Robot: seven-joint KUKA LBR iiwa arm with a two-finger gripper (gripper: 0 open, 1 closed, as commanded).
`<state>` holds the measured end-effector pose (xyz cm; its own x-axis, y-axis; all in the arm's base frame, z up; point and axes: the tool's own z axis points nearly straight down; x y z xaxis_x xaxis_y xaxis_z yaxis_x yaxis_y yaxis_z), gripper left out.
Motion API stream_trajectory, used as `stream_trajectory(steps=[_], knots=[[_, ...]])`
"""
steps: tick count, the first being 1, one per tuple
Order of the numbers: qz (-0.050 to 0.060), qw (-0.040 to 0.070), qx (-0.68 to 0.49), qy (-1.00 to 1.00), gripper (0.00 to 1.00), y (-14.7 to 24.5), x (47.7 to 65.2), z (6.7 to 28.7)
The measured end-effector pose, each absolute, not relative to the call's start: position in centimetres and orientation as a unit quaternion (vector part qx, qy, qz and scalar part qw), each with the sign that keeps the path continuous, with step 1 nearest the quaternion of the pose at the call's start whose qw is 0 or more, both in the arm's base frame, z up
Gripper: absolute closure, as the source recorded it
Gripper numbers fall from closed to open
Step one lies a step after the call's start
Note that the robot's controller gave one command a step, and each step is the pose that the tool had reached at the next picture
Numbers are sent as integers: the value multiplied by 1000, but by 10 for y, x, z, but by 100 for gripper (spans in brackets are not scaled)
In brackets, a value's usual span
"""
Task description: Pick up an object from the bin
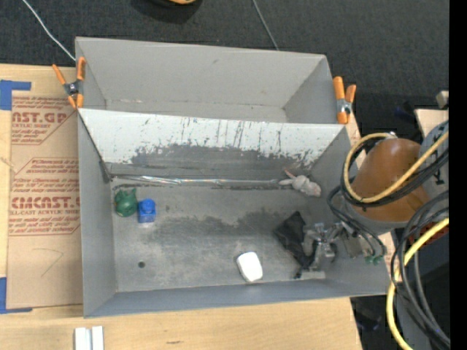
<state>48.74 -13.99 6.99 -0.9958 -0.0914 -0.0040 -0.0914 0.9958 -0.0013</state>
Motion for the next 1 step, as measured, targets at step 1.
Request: stream_trajectory(steps=[1], knots=[[-1, 2, -46, 999, 100, -140, 487, 70]])
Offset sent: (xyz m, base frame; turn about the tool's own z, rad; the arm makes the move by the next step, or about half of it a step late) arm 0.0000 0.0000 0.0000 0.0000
